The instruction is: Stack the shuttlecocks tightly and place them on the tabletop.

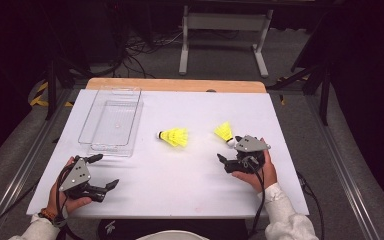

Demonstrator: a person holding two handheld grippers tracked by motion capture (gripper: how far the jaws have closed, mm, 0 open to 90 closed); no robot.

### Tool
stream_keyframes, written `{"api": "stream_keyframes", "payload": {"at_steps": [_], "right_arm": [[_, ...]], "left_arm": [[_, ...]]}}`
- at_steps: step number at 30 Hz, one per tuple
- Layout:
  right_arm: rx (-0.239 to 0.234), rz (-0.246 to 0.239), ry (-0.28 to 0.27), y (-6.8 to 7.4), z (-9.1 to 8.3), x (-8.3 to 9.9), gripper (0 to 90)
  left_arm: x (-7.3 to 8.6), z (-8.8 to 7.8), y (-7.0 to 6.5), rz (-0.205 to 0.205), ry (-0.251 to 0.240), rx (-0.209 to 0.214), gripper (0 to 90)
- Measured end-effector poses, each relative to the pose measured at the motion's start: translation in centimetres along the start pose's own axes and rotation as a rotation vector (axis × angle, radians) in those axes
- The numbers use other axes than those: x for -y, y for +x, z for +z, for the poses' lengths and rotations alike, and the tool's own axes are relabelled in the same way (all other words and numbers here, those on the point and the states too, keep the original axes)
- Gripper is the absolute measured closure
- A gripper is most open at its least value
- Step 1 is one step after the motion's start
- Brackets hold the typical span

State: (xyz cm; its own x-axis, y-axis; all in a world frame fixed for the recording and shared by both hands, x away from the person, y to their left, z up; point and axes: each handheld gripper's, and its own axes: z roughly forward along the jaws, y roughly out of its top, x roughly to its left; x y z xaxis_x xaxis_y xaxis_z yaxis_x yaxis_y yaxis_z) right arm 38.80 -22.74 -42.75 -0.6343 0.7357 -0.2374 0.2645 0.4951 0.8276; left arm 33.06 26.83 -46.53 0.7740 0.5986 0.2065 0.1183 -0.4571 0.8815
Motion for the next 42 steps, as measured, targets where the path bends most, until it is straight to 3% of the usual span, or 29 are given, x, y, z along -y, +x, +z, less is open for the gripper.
{"api": "stream_keyframes", "payload": {"at_steps": [10,28,30,37,42], "right_arm": [[0.022,0.024,0.019,-1.1,0.6,0.4,14.0],[0.040,0.076,0.096,-2.7,3.2,1.0,18.7],[0.022,0.089,0.098,-2.8,3.5,1.1,22.6],[0.024,0.098,0.108,-3.1,4.2,1.1,28.4],[0.018,0.108,0.129,-3.4,5.0,1.2,37.7]], "left_arm": [[0.0,0.0,0.0,0.000,-0.001,-0.005,5.1],[0.0,0.1,0.0,-0.001,0.004,-0.004,5.1],[0.0,0.1,0.0,0.001,0.005,-0.004,5.1],[0.0,0.2,0.0,0.004,0.007,-0.005,5.1],[0.0,0.2,0.0,0.001,0.006,-0.003,5.1]]}}
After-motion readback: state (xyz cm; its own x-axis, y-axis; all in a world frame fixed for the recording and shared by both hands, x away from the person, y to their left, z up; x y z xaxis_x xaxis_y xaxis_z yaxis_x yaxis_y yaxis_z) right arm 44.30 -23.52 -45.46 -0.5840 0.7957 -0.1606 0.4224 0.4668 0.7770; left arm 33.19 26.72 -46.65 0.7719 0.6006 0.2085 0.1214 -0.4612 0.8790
